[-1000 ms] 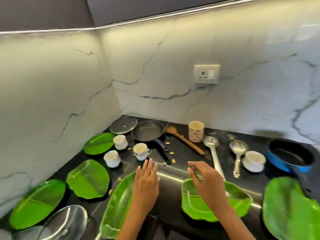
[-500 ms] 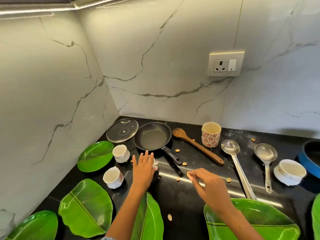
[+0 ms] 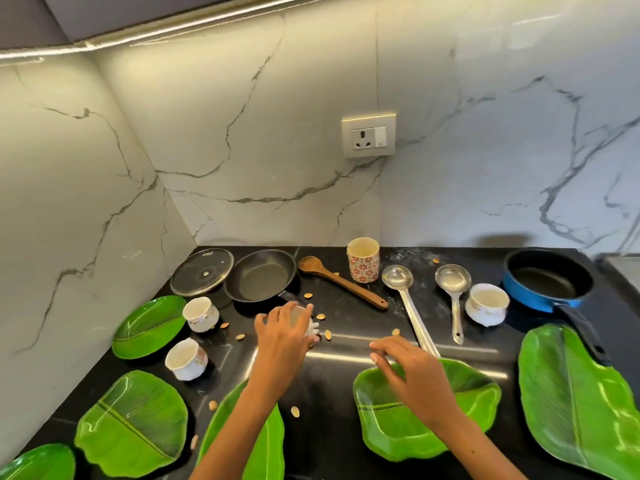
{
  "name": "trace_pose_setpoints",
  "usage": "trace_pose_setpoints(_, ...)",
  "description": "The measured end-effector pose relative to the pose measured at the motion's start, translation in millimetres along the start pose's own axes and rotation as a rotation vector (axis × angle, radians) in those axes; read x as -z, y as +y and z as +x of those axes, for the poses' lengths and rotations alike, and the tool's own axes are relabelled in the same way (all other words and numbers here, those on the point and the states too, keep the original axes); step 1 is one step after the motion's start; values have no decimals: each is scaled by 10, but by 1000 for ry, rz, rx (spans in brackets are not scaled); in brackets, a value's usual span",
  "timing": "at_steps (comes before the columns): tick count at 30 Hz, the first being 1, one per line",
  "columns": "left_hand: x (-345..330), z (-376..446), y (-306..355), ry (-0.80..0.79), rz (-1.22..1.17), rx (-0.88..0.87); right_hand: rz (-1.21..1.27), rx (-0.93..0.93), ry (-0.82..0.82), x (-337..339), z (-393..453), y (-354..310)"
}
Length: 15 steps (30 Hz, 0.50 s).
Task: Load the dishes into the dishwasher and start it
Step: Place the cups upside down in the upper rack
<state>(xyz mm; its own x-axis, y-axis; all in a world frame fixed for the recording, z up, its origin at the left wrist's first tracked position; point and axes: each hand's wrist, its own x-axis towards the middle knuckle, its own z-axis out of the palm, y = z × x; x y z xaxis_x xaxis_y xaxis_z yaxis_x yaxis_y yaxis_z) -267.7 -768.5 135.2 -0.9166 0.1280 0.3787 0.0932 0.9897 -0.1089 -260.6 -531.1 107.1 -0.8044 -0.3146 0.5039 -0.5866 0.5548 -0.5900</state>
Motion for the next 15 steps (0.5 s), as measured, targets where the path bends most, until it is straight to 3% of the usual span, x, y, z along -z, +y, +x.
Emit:
trace_pose_setpoints(3, 290, -76, 661, 77, -115, -151, -8, 7, 37, 436, -338, 47)
trace_pose_setpoints(7, 707, -281, 1672, 52, -313, -351, -27, -38, 19, 1118, -972, 145)
trace_pose_setpoints(10, 932, -519, 2527, 64, -532, -551, 14, -196, 53, 1694, -1638, 170)
trace_pose_setpoints(15, 1058, -1022, 3939, -33, -799, -842, 48, -437, 275, 2637, -2933, 152)
